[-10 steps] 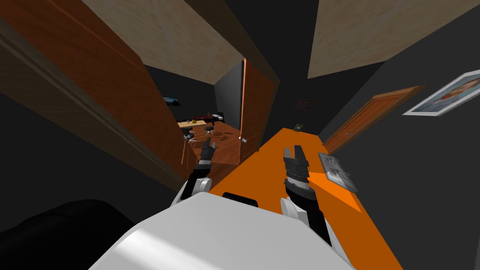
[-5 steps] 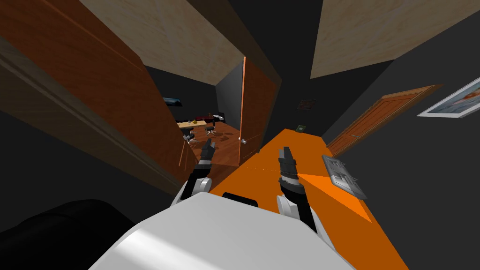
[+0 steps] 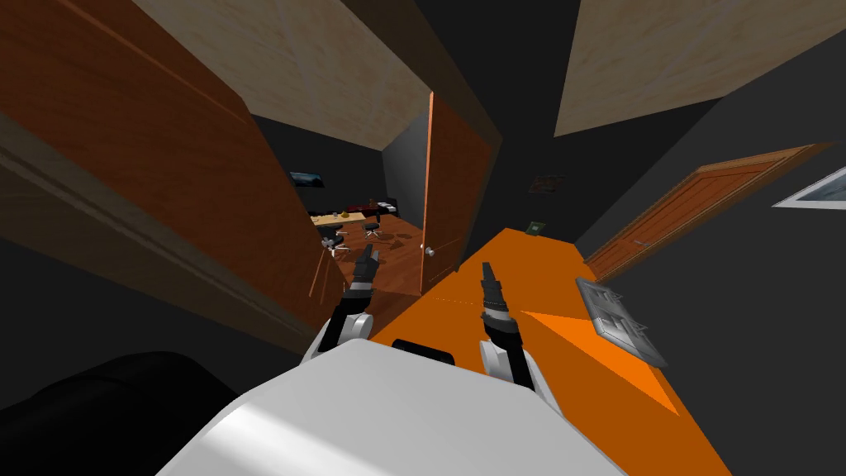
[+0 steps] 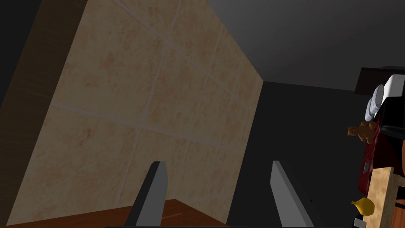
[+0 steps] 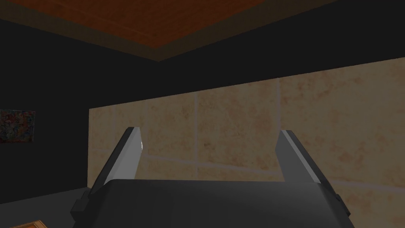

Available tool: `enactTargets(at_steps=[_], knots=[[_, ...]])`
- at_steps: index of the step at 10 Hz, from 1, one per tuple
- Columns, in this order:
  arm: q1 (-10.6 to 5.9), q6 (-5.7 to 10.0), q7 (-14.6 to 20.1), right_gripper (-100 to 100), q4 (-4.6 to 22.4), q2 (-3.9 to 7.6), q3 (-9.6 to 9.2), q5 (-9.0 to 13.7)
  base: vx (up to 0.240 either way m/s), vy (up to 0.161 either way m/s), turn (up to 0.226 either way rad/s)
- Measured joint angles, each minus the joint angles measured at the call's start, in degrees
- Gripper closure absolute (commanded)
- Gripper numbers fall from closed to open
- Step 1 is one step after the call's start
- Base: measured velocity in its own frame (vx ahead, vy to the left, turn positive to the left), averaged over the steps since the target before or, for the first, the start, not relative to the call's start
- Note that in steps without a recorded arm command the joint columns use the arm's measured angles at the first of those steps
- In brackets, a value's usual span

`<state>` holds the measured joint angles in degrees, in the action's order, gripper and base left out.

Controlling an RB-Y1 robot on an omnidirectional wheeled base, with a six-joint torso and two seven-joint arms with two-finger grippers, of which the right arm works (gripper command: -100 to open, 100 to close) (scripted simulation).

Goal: Push the door open

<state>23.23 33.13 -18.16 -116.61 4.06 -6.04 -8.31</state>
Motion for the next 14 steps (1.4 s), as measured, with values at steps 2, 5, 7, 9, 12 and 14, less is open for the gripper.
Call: enactTargets(at_steps=[2, 5, 7, 9, 12, 14], knots=[[-1.31, 0.54, -2.16, -100, 3.15, -0.05, -0.55, -1.0, 0.065, -0.029, 0.024], [-3.01, 1.81, -4.83, -100, 7.95, 0.19, -0.96, -2.22, 0.055, -0.021, 0.038], [-4.72, 2.47, -6.79, -100, 11.43, 0.48, -1.22, -3.18, 0.07, -0.04, 0.037], [-6.05, 2.93, -8.39, -100, 14.41, 0.62, -1.4, -3.89, 0.068, -0.04, 0.043], [-8.11, 4.44, -11.57, -100, 19.79, 0.6, -1.97, -5.31, 0.059, -0.032, 0.041], [-8.9, 5.39, -13.47, -100, 22.67, 0.93, -2.33, -6.19, 0.067, -0.038, 0.022]])
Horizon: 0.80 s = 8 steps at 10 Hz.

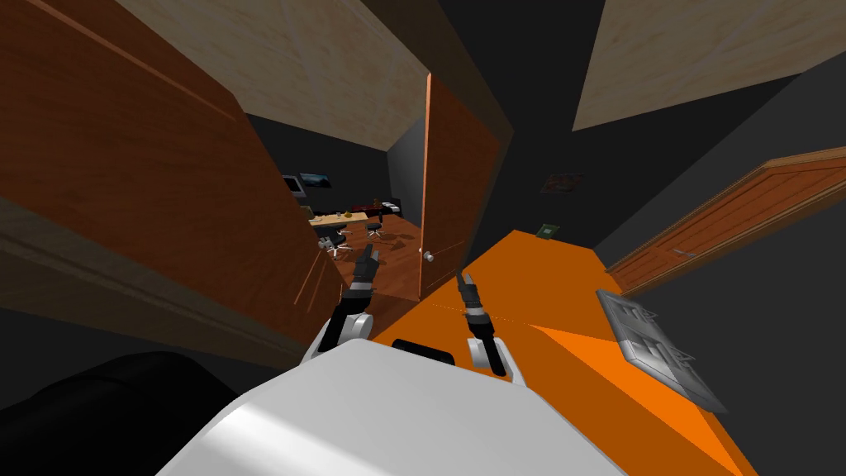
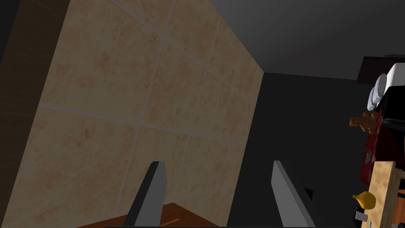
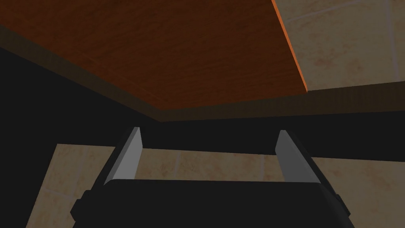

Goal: Push the door open

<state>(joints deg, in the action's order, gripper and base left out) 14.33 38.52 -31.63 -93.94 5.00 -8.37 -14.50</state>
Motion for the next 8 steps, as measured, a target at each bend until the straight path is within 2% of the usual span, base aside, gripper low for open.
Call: enactTargets(at_steps=[1, 7, 8], knots=[[-0.38, -0.05, -0.97, -100, 0.91, -0.01, -0.39, -0.59, 0.047, -0.021, 0.025], [-4.17, 1.8, -5.62, -100, 9.45, 0.08, -1.05, -2.69, 0.046, -0.025, 0.03], [-4.4, 2.15, -6.29, -100, 10.57, 0.08, -1.16, -2.94, 0.044, -0.028, 0.034]])
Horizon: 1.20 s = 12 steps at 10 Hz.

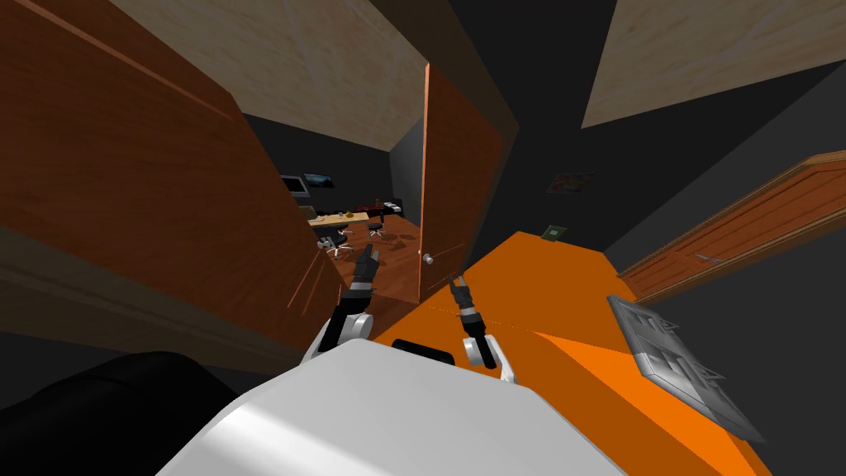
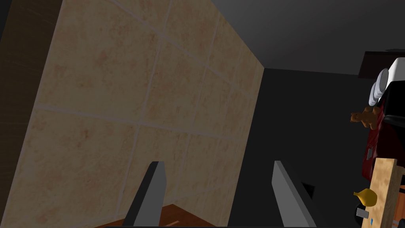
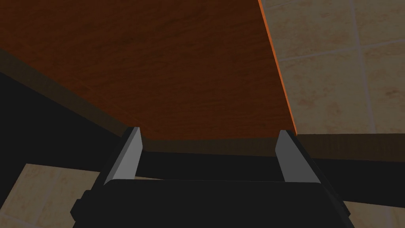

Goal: Push the door open

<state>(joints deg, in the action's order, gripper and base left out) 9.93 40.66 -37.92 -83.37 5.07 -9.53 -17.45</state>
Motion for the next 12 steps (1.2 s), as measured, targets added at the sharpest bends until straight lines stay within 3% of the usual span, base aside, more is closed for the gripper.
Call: enactTargets(at_steps=[6, 8, 12], knots=[[-4.95, 2.83, -6.81, -100, 11.15, -0.06, -1.15, -3.17, 0.072, -0.044, 0.043], [-5.32, 3.59, -8.38, -100, 13.71, 0.23, -1.51, -3.91, 0.043, -0.024, 0.019], [-7.57, 5.02, -11.46, -100, 19.58, -0.07, -1.93, -5.21, 0.05, -0.032, 0.035]])
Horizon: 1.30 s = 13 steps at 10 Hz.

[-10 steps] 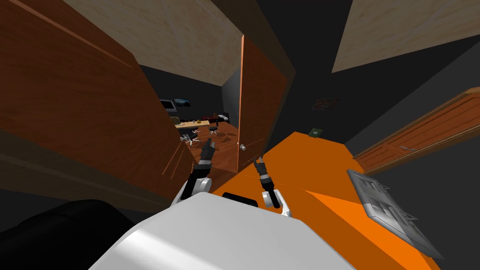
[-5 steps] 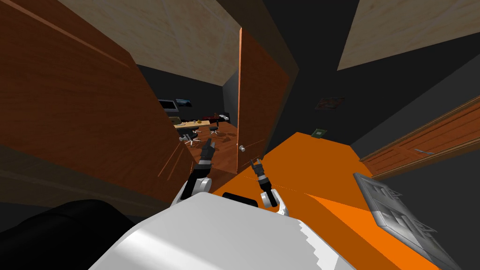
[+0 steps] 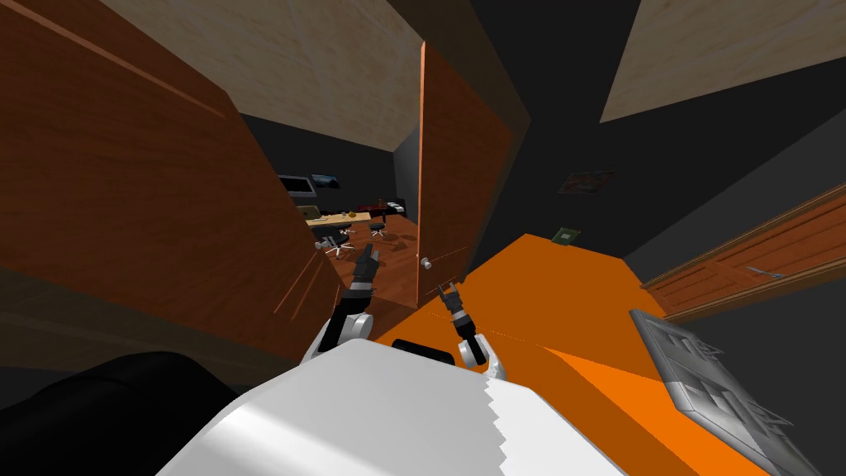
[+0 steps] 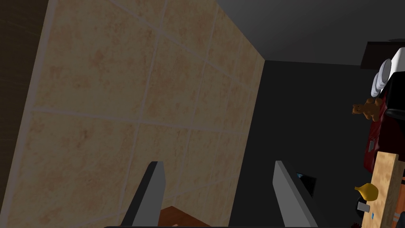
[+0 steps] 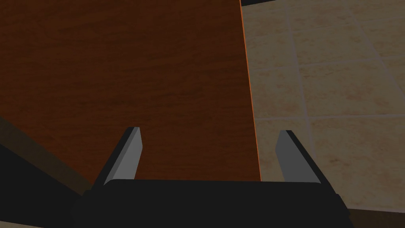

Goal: Push the door open

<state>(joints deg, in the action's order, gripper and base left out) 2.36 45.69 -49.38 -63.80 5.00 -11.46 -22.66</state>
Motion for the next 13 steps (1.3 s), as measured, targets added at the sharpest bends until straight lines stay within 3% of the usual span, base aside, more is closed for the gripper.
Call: enactTargets(at_steps=[2, 8, 13], knots=[[-2.21, 1.31, -2.47, -100, 4.77, 0.0, -0.23, -1.02, 0.094, -0.052, 0.051], [-4.75, 2.76, -7.71, -100, 12.24, -0.09, -1.53, -3.68, 0.064, -0.035, 0.028], [-7.93, 4.89, -11.83, -100, 20.03, -0.27, -2.02, -5.4, 0.079, -0.04, 0.032]])
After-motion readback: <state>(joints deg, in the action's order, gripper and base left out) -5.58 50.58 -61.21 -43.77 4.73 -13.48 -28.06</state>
